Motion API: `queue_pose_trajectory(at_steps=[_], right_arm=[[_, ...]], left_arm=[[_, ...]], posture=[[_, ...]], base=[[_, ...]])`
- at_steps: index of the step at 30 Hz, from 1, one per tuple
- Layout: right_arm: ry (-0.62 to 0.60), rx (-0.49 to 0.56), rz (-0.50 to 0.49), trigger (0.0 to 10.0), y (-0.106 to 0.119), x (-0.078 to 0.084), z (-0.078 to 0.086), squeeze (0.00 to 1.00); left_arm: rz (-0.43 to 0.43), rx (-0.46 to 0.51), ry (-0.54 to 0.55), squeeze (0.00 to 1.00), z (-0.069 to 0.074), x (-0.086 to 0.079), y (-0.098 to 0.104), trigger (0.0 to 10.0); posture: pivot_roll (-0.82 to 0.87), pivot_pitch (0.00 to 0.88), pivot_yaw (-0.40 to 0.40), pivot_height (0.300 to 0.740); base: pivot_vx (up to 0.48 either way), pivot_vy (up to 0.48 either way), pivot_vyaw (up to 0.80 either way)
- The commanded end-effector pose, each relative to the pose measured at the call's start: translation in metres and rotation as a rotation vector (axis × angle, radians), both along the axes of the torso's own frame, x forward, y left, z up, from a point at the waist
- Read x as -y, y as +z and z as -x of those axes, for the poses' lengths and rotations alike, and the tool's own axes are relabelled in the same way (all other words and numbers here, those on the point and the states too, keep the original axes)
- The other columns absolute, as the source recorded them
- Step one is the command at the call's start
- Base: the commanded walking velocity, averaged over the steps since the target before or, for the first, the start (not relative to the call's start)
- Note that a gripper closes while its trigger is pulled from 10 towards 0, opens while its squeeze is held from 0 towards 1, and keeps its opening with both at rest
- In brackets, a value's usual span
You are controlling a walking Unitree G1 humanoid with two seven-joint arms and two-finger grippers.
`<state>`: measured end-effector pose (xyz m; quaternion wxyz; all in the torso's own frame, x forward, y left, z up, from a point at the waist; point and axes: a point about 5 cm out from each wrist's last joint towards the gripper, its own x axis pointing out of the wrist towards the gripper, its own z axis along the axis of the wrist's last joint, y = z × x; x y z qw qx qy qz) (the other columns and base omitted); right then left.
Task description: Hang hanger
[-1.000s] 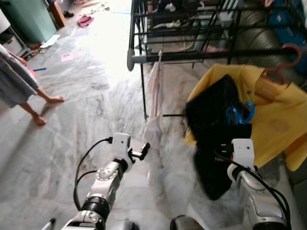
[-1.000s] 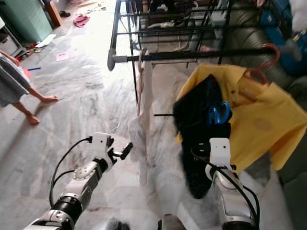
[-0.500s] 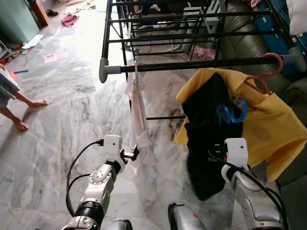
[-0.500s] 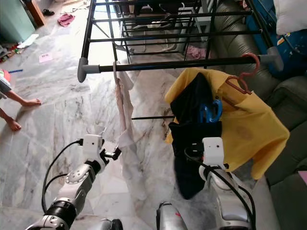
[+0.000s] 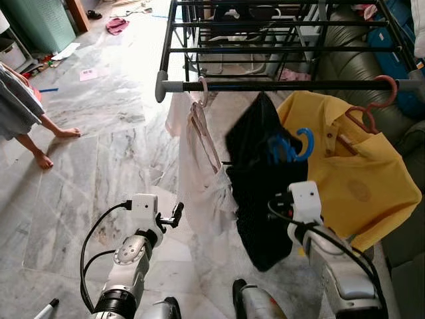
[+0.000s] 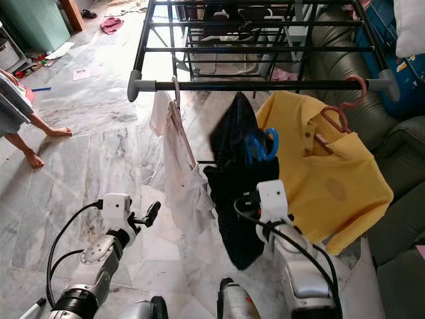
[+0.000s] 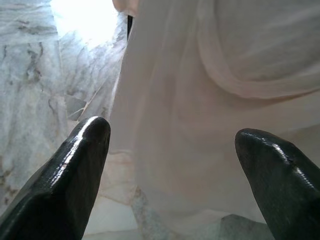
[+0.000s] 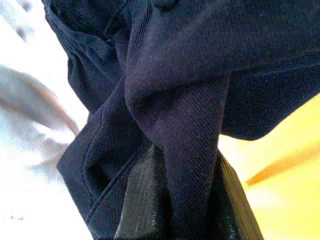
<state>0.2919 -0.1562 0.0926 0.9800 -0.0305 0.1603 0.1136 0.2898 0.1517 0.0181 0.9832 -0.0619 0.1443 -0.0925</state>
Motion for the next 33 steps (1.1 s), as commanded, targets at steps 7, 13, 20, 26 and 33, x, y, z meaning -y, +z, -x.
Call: queue_pose_trajectory(at_steps=[7, 13, 20, 26, 33], right_arm=[[-0.027, 0.073, -0.028, 10.0, 0.024, 0.008, -0.022, 0.0], [-0.053, 0.084, -0.044, 10.0, 0.04, 0.014, -0.046, 0.0], [-0.048, 0.093, -0.028, 10.0, 0.054, 0.011, -0.063, 0.0], [-0.025, 0.009, 0.003, 10.0, 0.049, 0.005, -0.075, 0.0], [-0.007, -0.092, -0.018, 10.0, 0.035, -0.007, -0.08, 0.0]], left_arm=[[-0.004, -0.013, 0.01, 0.0, 0.004, -0.006, -0.002, 10.0], [-0.004, -0.025, 0.009, 0.0, 0.006, -0.005, -0.003, 10.0], [-0.005, -0.031, 0.005, 0.0, 0.006, -0.005, -0.004, 10.0], [-0.003, -0.042, 0.003, 0.0, 0.006, -0.003, -0.004, 10.0], [-0.003, -0.054, -0.004, 0.0, 0.005, -0.001, -0.005, 10.0]], posture=[[-0.18, 0.221, 0.013, 0.74], [-0.18, 0.229, 0.017, 0.74], [-0.18, 0.231, 0.015, 0.74], [-0.18, 0.23, 0.008, 0.74], [-0.19, 0.226, 0.005, 0.74]], base=[[0.0, 0.0, 0.0], [0.0, 0.0, 0.0], [0.0, 0.0, 0.0], [0.0, 0.0, 0.0], [0.0, 0.0, 0.0]])
